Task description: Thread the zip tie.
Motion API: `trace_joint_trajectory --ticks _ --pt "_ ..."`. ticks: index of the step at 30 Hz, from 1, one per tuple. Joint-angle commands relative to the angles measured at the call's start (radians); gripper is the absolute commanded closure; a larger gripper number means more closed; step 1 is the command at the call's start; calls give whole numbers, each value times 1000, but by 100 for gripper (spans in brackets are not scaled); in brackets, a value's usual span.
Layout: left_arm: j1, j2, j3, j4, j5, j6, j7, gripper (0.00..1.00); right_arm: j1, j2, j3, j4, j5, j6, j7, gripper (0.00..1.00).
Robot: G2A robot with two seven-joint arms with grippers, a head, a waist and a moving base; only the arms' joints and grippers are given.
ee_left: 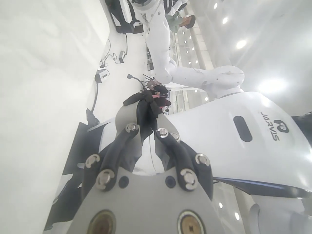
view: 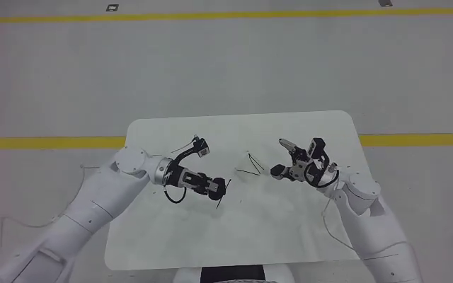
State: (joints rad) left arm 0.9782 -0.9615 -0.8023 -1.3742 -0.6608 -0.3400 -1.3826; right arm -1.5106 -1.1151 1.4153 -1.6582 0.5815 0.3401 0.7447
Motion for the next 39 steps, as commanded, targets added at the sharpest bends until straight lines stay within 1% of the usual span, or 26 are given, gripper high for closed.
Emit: trace_joint_trajectory --ticks 1,3,11,13,14,15,16,18,19,20,22,23,25,28,30,32,33,39 --pt "18 -14 -35 -2 45 0 -7 100 14 2 -14 9 5 0 21 0" --pt "39 -29 -55 -2 55 0 -7 100 30 2 -30 13 12 0 44 0" --pt "39 -29 -55 -2 55 0 -7 100 32 3 -30 13 10 0 42 0" --pt "45 -30 -53 -11 81 0 30 100 32 3 -30 13 10 0 42 0" --pt "48 -30 -52 -7 88 0 32 100 32 3 -30 13 10 0 42 0" --pt "44 -30 -57 -5 111 0 38 100 28 2 -35 12 14 -9 37 0" --pt "44 -31 -60 -12 133 0 38 100 27 1 -41 11 27 -18 47 0" --pt "49 -36 -78 -31 150 0 27 100 28 0 -48 18 39 -40 64 0" --pt "52 -37 -88 -38 171 0 19 100 29 0 -52 21 43 -46 75 0" --pt "57 -40 -106 -50 208 0 24 100 33 -1 -56 28 52 -55 88 0" --pt "70 -46 -129 -79 268 0 24 100 39 -1 -63 36 59 -67 107 0" --pt "82 -50 -147 -93 295 0 34 100 44 -1 -66 43 64 -74 120 0" --pt "98 -58 -170 -118 327 0 27 100 51 -1 -72 53 75 -83 138 0" --pt "122 -72 -208 -138 370 0 21 100 62 -2 -83 67 84 -96 163 0" --pt "135 -83 -229 -134 386 0 24 100 71 -3 -95 79 86 -110 179 0" --pt "144 -94 -244 -115 386 0 23 100 78 -4 -106 87 88 -126 192 0" --pt "144 -96 -246 -110 390 0 24 100 79 -4 -107 89 85 -133 190 0" --pt "144 -96 -246 -110 390 0 24 100 79 -4 -107 89 85 -133 190 0"
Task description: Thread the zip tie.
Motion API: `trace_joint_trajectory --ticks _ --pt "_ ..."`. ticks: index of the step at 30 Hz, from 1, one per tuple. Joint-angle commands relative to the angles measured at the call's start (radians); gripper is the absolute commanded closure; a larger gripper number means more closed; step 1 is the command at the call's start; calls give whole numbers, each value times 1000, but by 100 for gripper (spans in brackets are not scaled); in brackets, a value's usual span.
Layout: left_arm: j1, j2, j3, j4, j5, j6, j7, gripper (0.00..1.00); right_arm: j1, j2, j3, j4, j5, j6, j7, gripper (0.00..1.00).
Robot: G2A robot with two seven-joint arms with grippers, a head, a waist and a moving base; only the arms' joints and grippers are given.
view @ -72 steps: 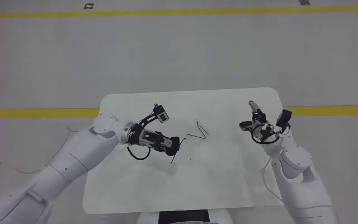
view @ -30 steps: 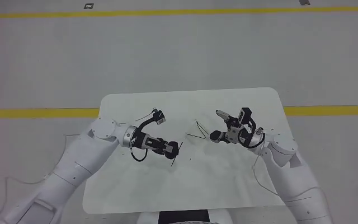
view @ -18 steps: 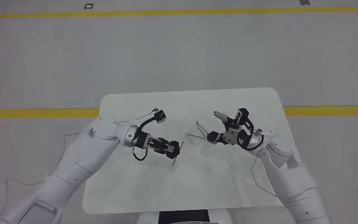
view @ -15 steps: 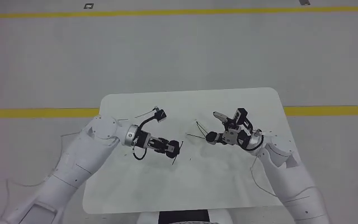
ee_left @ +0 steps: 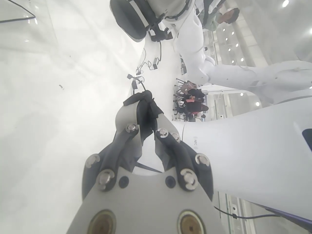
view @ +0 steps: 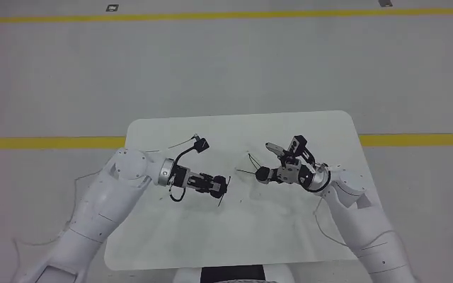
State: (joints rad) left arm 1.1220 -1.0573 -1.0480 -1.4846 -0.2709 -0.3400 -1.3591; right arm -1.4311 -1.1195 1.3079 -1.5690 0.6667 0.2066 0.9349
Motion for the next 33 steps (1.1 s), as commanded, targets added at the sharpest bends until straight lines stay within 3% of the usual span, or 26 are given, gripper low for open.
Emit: trace_joint_trajectory --ticks 1,5,8,11,14,20,22,28,30,33 --pt "0 0 0 0 0 0 0 100 0 0 0 0 0 0 0 0" --pt "0 2 8 14 -3 0 28 100 0 -2 -21 -1 7 -11 15 0" --pt "-4 0 8 22 -118 0 -31 100 13 -6 -41 21 33 -10 30 0" --pt "-5 0 27 29 -200 0 -31 100 28 -10 -61 47 62 -5 41 0" --pt "-16 7 57 57 -297 0 -31 100 42 -17 -79 73 127 1 70 0" --pt "-48 25 121 150 -494 0 -31 100 42 -17 -79 73 127 1 70 0" --pt "-60 30 149 167 -505 0 -31 100 42 -17 -79 73 127 1 70 0" --pt "-60 30 149 167 -505 0 -31 100 42 -17 -79 73 127 1 70 0" --pt "-44 27 155 153 -582 38 -31 100 42 -17 -79 73 127 1 70 0" --pt "-46 30 186 145 -678 103 -31 100 37 -19 -87 66 152 28 43 0"
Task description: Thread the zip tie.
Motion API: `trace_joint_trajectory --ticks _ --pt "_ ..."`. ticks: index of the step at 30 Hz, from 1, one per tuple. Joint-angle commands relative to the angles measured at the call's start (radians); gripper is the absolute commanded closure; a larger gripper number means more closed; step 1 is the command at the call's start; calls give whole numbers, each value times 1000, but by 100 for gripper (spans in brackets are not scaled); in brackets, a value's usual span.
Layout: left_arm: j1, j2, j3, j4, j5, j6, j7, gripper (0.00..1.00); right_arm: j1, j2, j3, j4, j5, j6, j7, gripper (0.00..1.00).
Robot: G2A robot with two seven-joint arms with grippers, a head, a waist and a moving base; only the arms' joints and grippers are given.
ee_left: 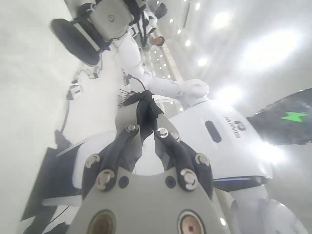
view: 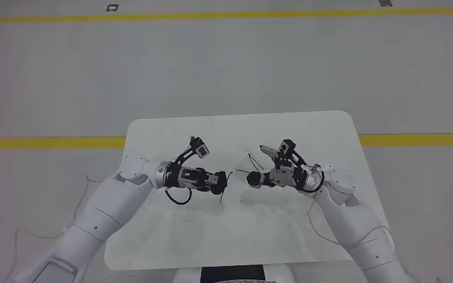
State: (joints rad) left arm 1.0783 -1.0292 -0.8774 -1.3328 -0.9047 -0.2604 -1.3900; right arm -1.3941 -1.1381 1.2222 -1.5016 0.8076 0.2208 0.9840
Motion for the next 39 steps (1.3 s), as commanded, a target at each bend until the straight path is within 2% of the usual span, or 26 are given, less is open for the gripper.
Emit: trace_joint_trajectory --ticks 1,3,6,10,16,19,26,29,35,39 --pt "0 4 26 -11 -92 35 0 100 1 -1 -3 1 21 28 -9 0" --pt "-7 13 45 4 -157 55 0 100 9 0 -7 12 36 80 -13 0" --pt "-17 28 74 14 -244 85 0 100 19 -2 -13 39 58 111 -20 0" --pt "-32 51 109 35 -301 126 0 100 30 -5 -25 63 99 119 -17 0" --pt "-59 81 177 32 -368 196 0 100 41 -6 -47 90 179 119 3 0" --pt "-73 91 207 25 -390 195 0 100 41 -6 -47 90 179 119 3 0" --pt "-76 92 210 27 -384 190 0 100 37 -9 -56 76 205 119 -7 0" --pt "-76 92 210 27 -384 190 0 100 55 -10 -94 67 236 119 -17 0" --pt "-76 92 210 27 -384 190 0 100 128 1 -211 95 348 119 -21 0" --pt "-76 92 210 27 -384 190 0 100 128 1 -211 95 348 119 -21 0"
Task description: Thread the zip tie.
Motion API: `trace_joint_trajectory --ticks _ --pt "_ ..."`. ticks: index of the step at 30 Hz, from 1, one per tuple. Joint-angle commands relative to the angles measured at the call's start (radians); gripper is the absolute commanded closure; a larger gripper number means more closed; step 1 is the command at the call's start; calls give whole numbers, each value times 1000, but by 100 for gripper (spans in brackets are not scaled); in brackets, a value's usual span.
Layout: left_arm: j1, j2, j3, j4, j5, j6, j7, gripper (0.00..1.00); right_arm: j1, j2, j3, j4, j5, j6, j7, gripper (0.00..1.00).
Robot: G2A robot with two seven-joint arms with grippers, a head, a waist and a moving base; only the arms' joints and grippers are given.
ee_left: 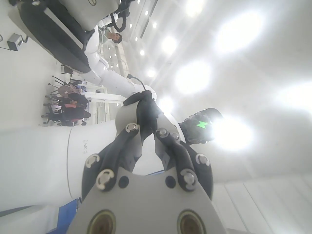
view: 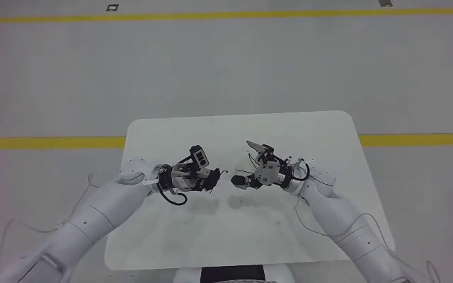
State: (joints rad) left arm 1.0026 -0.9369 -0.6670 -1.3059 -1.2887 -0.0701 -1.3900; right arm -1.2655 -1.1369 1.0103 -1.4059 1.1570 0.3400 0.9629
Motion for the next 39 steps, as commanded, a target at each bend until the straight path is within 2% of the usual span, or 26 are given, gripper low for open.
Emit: trace_joint_trajectory --ticks 1,10,11,13,17,25,28,33,39 --pt "0 0 0 0 0 0 0 100 -1 0 1 0 -1 0 0 0" --pt "0 0 0 0 0 0 0 100 -24 1 -2 -47 36 0 -1 0" --pt "0 0 0 0 0 0 0 100 -27 2 -2 -51 41 0 3 4" --pt "0 0 0 0 0 0 0 100 -30 4 -4 -56 44 0 5 50" --pt "0 0 0 0 0 0 0 100 -35 11 -14 -61 51 0 -1 69" --pt "0 0 0 0 0 0 0 100 -26 19 -43 -58 75 0 -28 78" --pt "0 0 0 0 0 0 0 100 -23 22 -50 -58 79 0 -28 85" --pt "0 0 0 0 0 0 0 100 -22 27 -58 -66 80 0 -22 84" --pt "0 0 0 0 0 0 0 100 -16 35 -72 -69 79 0 -19 77"
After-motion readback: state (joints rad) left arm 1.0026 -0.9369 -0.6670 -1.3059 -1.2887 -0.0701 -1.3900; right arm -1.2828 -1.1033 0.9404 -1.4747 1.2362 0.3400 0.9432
